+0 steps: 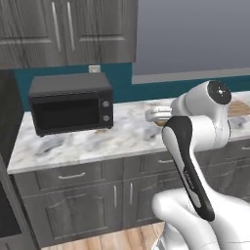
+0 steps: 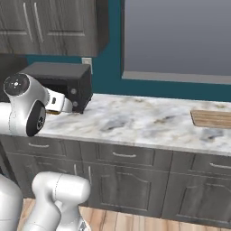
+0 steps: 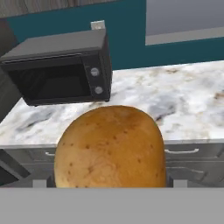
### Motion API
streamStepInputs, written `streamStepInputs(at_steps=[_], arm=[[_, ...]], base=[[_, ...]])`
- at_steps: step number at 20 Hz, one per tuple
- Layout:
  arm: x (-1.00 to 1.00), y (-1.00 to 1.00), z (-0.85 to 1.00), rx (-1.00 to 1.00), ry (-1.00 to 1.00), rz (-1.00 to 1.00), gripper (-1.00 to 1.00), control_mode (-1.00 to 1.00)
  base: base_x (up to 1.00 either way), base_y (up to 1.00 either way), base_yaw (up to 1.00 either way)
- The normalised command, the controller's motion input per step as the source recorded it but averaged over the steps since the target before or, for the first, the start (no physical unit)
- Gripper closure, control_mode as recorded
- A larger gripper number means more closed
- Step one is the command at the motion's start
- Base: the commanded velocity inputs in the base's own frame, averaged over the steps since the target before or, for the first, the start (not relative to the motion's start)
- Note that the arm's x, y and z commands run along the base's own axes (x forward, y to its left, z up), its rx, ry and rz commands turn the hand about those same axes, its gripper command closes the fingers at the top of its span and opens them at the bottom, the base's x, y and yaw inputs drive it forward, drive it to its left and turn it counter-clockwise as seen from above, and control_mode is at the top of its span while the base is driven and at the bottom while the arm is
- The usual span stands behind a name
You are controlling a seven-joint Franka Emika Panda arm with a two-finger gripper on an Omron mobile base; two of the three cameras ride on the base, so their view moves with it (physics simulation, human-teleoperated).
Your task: Retrieve the reheated potato from the microwave, then place the potato, cheese, and condiment on the cutting board.
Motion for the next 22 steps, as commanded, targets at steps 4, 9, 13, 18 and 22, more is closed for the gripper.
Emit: streamStepInputs(at_steps=[4, 9, 13, 18, 22], arm=[[0.0, 0.0, 0.0, 0.0, 0.0, 0.0, 1.0, 1.0], [0.0, 0.0, 0.0, 0.0, 0.0, 0.0, 1.0, 1.0], [0.0, 0.0, 0.0, 0.0, 0.0, 0.0, 1.0, 1.0], [0.0, 0.0, 0.0, 0.0, 0.0, 0.0, 1.0, 1.0], [0.0, 0.0, 0.0, 0.0, 0.0, 0.0, 1.0, 1.0]], base=[[0.23, -0.77, 0.0], [0.24, -0.77, 0.0], [0.24, -0.76, 0.0], [0.29, -0.73, 0.0], [0.36, -0.69, 0.0]])
